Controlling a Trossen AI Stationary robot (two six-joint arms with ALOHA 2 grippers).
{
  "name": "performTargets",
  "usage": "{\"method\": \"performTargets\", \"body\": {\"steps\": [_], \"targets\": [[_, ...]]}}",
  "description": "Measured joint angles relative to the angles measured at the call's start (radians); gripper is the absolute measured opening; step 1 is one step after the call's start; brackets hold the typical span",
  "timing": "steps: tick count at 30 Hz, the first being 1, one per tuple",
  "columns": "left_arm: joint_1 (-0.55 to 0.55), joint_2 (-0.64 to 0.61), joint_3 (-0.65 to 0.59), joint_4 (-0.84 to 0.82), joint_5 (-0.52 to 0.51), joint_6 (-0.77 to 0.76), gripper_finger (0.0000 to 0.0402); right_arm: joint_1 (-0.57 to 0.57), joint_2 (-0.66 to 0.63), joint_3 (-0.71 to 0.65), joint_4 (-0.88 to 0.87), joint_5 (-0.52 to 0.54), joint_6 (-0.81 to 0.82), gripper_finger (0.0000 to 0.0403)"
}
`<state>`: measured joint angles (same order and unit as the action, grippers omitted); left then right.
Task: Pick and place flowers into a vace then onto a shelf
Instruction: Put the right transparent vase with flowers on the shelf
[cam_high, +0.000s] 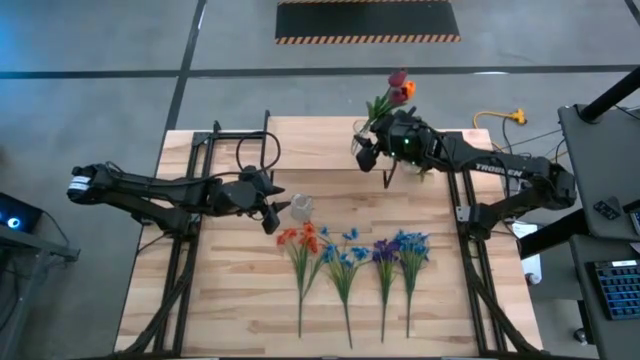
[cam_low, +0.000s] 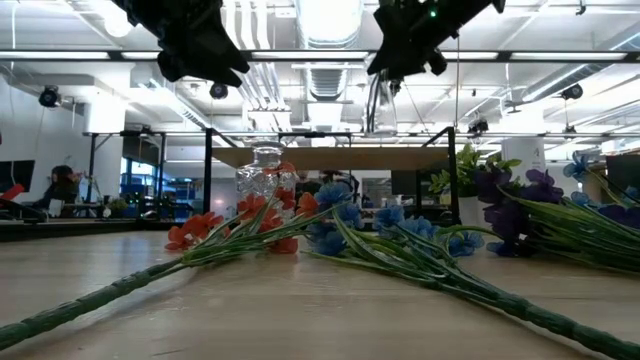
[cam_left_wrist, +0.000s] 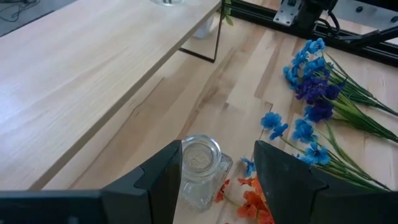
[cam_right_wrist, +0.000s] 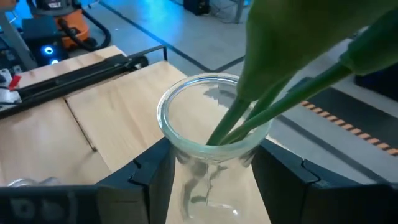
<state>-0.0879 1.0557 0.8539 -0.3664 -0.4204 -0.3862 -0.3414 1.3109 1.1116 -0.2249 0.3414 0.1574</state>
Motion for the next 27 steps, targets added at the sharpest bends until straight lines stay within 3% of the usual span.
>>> {"method": "performTargets", "body": {"steps": [27], "targets": [[0.000, 0.000, 0.001, 0.042, 0.000, 0.001, 0.0183, -0.148, 0.000, -0.108, 0.118, -0.141, 0.041, 0.0183]]}}
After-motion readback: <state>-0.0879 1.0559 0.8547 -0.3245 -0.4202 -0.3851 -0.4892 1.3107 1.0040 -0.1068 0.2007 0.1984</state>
